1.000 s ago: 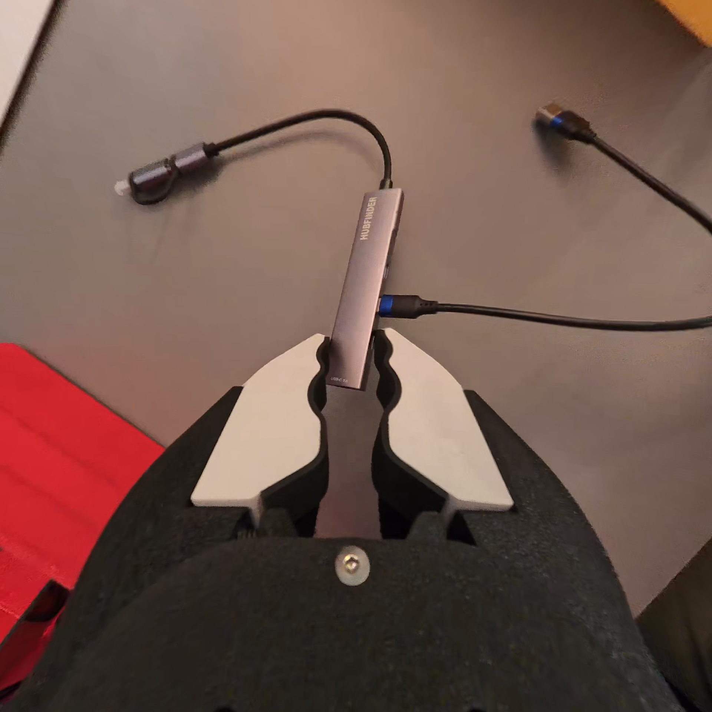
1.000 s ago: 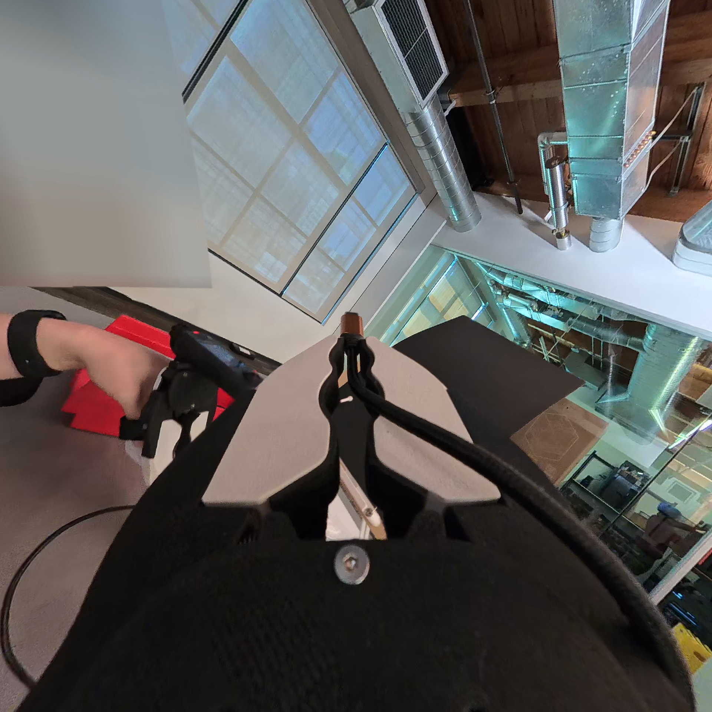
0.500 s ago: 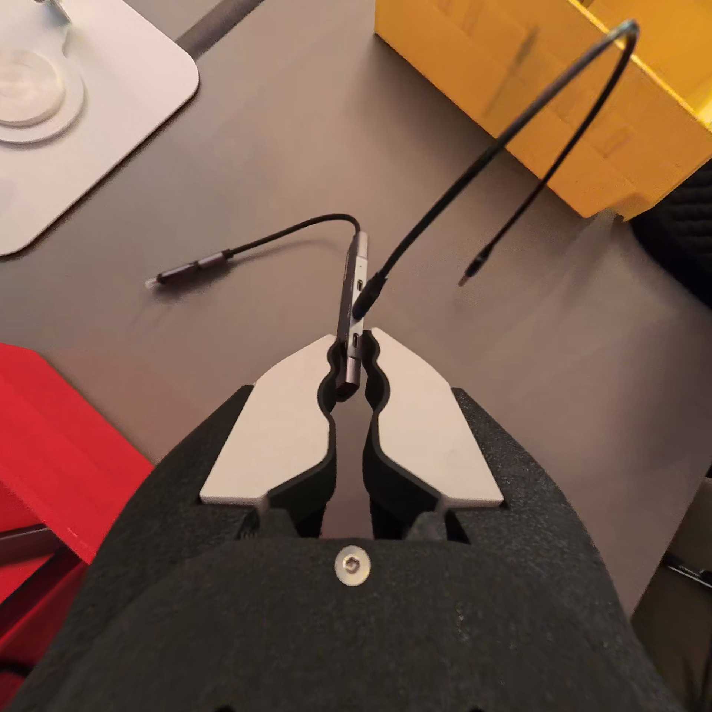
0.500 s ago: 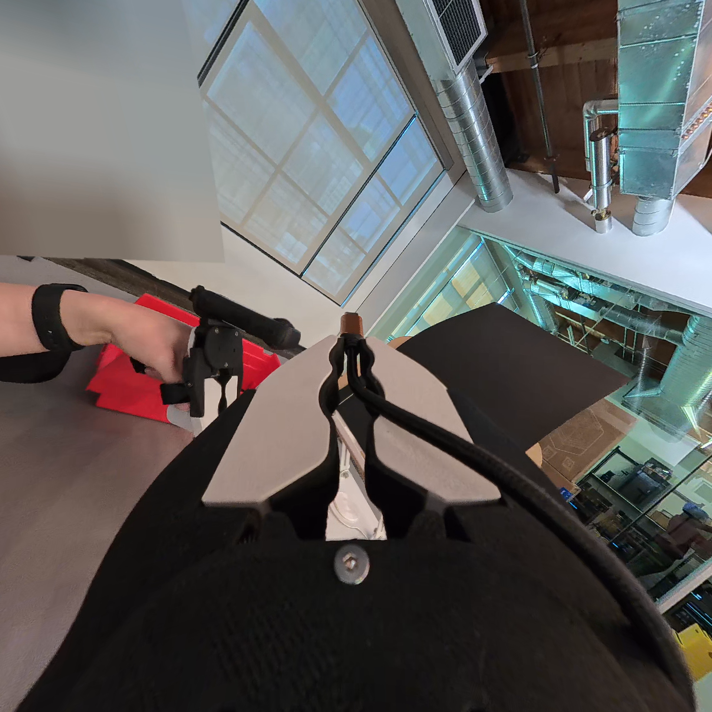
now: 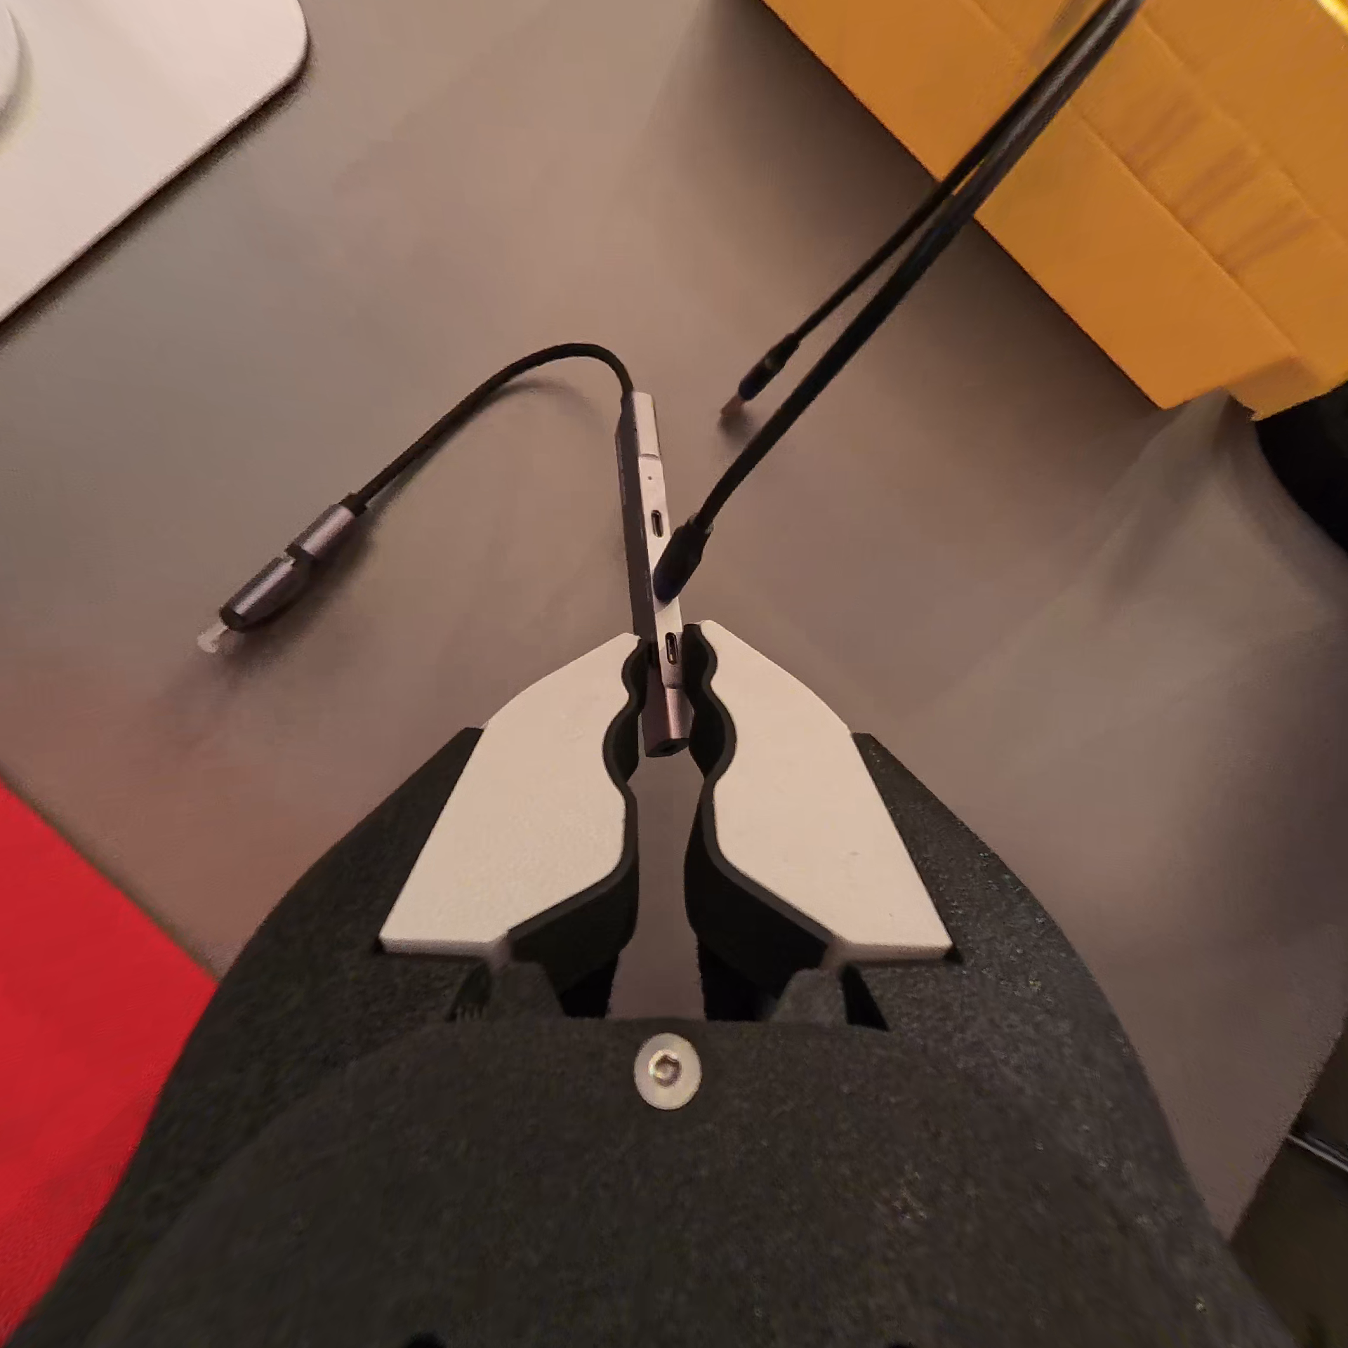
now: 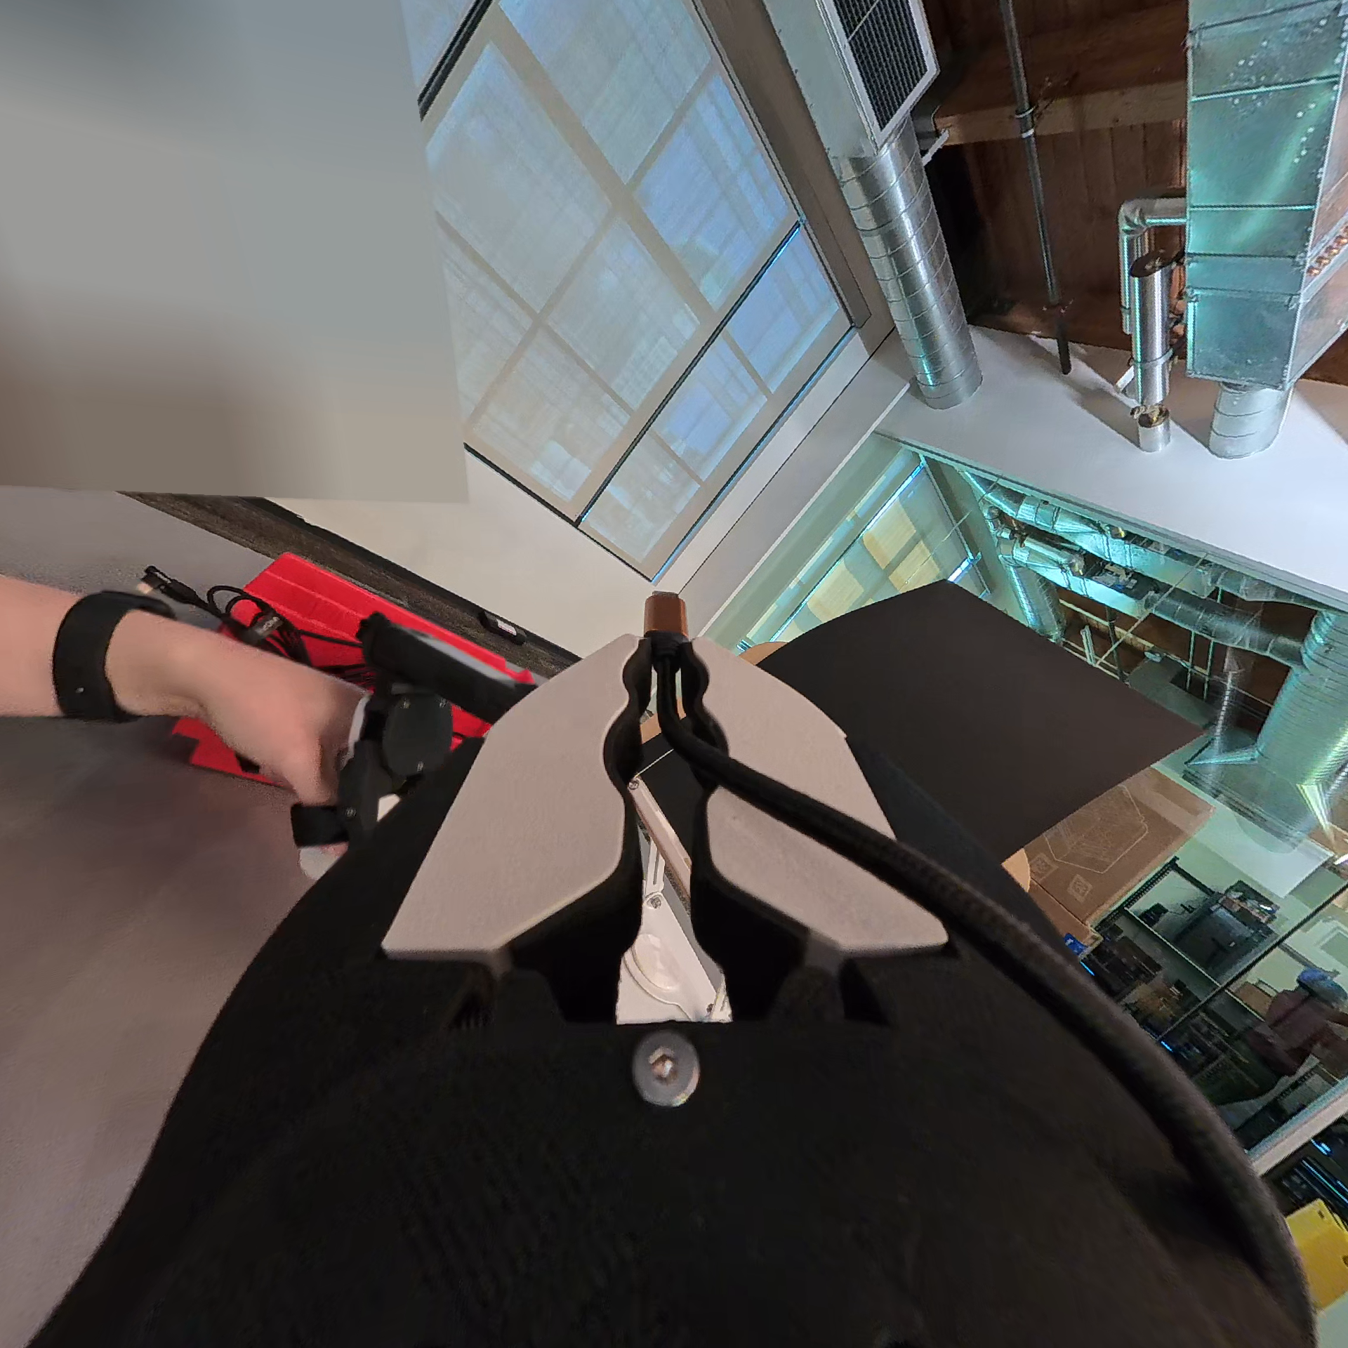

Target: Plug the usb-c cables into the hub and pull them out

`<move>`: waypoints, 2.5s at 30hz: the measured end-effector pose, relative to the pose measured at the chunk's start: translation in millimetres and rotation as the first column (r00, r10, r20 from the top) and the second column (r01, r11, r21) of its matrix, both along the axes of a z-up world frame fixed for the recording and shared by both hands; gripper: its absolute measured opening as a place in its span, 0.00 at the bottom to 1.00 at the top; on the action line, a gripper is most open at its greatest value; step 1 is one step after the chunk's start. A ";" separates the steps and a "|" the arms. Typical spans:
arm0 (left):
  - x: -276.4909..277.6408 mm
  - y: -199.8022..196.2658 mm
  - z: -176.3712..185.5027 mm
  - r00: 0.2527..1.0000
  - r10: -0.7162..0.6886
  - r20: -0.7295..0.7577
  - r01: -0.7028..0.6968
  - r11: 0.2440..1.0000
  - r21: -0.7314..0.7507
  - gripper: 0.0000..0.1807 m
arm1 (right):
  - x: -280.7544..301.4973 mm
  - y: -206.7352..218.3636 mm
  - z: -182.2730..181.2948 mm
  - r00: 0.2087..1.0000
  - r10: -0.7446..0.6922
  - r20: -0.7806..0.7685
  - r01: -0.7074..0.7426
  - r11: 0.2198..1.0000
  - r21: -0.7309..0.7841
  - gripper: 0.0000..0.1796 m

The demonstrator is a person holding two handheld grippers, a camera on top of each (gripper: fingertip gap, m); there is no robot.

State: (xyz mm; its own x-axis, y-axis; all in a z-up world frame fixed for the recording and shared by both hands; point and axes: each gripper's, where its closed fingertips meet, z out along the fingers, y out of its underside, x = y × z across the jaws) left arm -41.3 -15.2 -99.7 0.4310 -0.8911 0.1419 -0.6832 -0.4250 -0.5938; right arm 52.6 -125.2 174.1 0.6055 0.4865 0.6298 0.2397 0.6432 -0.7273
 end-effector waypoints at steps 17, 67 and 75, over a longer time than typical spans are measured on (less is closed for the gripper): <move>2.8 18.9 -41.7 0.997 0.071 0.040 -0.074 0.995 0.062 0.05 | 4.5 -10.1 9.1 1.000 0.021 -0.016 -0.021 0.999 0.029 0.05; -9.2 20.3 92.9 0.963 -0.018 0.267 -0.120 0.863 0.491 0.12 | -25.9 70.4 -64.8 0.991 -0.122 0.049 0.132 0.941 -0.313 0.05; -3.8 17.0 153.2 0.919 -0.059 0.389 -0.195 0.791 0.580 0.12 | -37.8 91.9 -90.2 0.979 -0.201 -0.020 0.173 0.886 -0.429 0.05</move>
